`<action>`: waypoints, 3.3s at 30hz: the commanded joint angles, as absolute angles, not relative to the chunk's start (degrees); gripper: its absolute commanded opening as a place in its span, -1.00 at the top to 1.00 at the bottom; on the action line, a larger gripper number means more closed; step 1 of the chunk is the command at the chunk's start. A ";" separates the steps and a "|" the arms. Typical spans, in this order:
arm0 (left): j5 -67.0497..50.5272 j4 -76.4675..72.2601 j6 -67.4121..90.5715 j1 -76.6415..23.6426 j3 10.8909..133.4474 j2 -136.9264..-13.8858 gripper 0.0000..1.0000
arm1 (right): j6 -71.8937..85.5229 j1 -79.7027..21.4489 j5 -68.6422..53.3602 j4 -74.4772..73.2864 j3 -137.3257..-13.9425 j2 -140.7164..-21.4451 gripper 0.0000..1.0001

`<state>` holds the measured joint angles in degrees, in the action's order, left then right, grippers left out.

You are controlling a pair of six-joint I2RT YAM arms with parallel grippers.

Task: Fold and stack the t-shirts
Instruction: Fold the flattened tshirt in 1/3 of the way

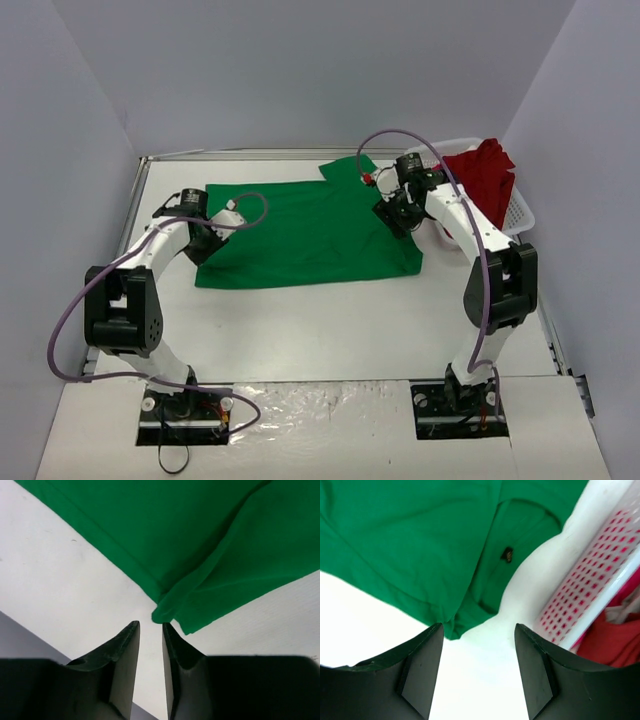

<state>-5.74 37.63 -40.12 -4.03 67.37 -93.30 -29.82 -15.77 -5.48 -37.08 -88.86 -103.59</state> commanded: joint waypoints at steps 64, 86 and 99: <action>-6.33 33.13 -43.33 -3.43 53.00 -90.71 0.95 | -31.20 -12.48 -1.23 -34.98 -72.25 -108.55 1.00; -9.67 51.24 -47.63 1.76 61.89 -72.34 0.95 | -35.15 -9.58 -5.27 -47.63 -72.95 -86.32 1.00; -13.79 61.43 -52.20 1.76 56.51 -58.63 0.95 | -39.64 -9.67 -11.42 -62.05 -67.86 -72.43 1.00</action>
<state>-12.51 55.92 -49.21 1.10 56.51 -61.08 -37.67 -10.11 -10.92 -54.41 -69.58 -74.76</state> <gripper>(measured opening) 0.043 0.021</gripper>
